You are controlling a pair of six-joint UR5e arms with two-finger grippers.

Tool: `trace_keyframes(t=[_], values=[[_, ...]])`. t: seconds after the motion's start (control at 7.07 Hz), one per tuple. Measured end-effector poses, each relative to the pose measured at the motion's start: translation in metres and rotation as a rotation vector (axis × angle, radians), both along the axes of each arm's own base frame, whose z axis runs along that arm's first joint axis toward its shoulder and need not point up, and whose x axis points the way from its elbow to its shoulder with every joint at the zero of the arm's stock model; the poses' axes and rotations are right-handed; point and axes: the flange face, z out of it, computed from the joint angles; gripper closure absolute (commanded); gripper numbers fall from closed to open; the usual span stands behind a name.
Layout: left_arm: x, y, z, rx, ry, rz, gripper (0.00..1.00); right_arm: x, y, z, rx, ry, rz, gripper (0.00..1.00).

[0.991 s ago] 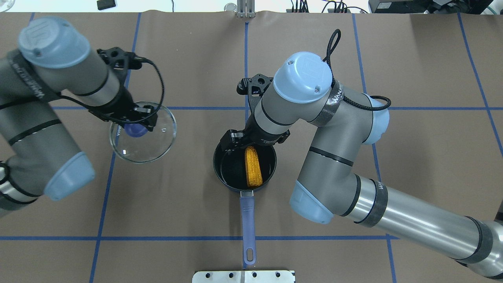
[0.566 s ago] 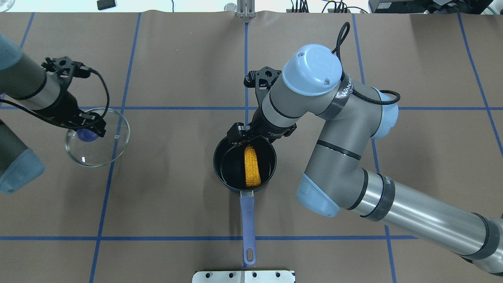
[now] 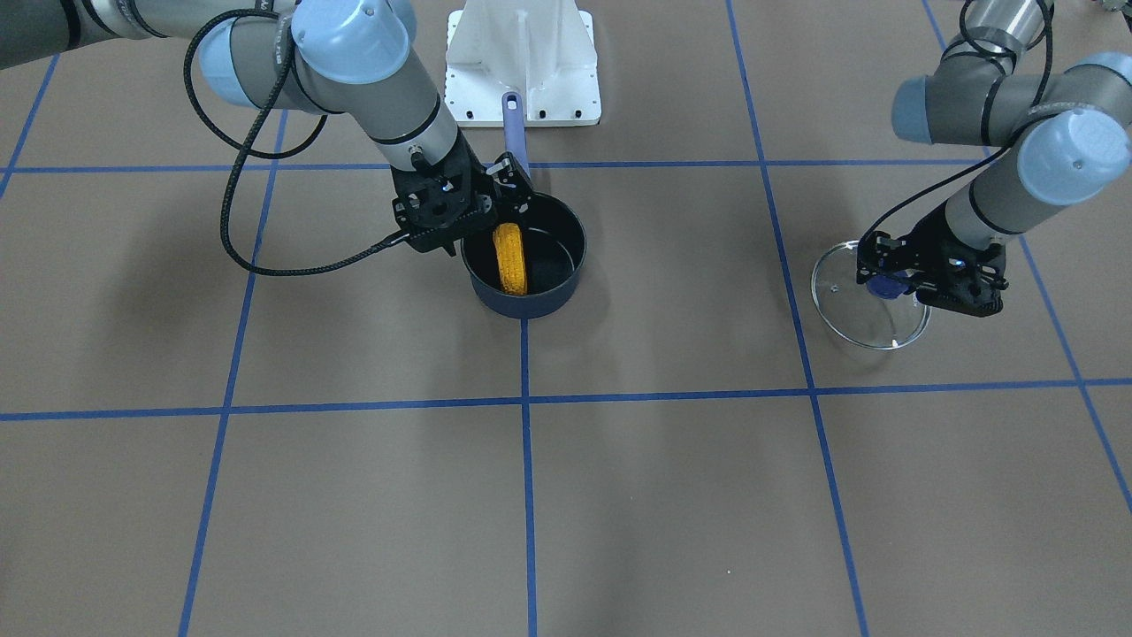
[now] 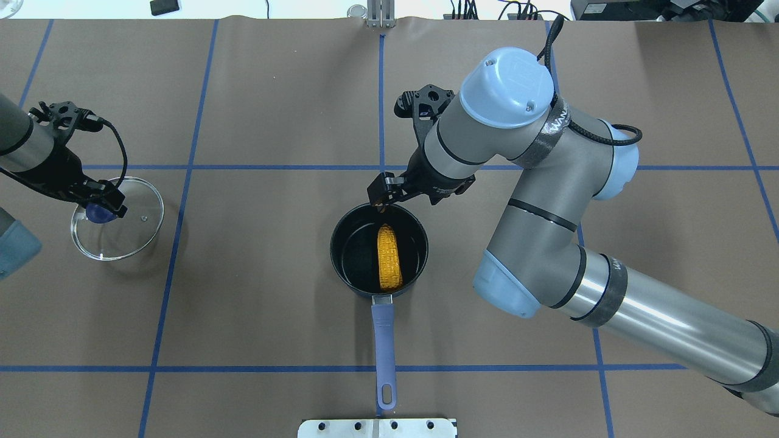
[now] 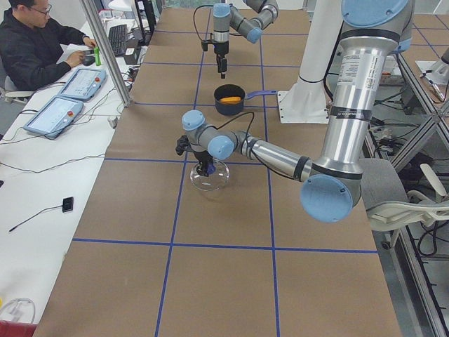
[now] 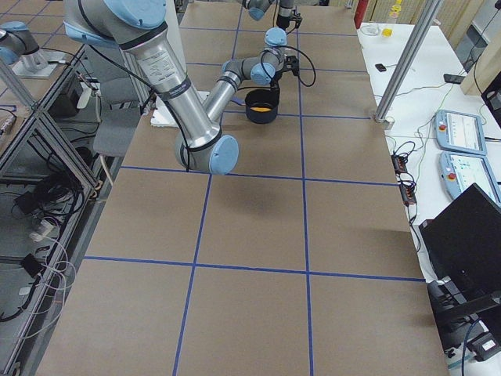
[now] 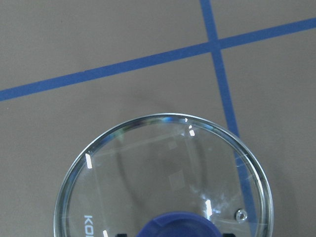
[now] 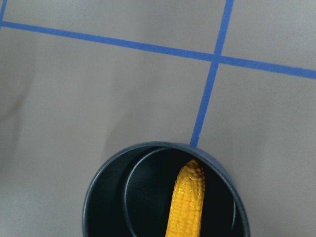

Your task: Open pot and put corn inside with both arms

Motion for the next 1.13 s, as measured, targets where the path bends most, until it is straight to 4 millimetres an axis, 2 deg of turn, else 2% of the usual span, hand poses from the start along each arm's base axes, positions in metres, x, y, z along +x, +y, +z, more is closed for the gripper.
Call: trace_keyframes(t=[0.14,0.42,0.57,0.71,0.85,1.13], values=[[0.001,-0.002,0.008,0.003,0.010,0.000,0.01,0.001,-0.001,0.000,0.000,0.000,0.002,0.00],[0.001,-0.002,0.011,0.005,0.015,-0.001,0.01,0.004,-0.004,0.000,0.001,0.000,0.009,0.00],[-0.006,-0.004,0.010,0.006,0.017,-0.012,0.01,0.011,-0.010,-0.001,0.002,-0.001,0.023,0.00],[-0.031,-0.009,0.015,-0.001,0.019,-0.049,0.01,0.026,-0.024,0.001,-0.003,0.004,0.054,0.00],[-0.077,-0.011,0.033,-0.003,0.014,-0.097,0.01,0.050,-0.044,0.011,-0.008,0.019,0.095,0.00],[-0.174,-0.001,0.080,0.057,-0.020,-0.137,0.01,0.103,-0.066,0.044,-0.002,0.074,0.142,0.00]])
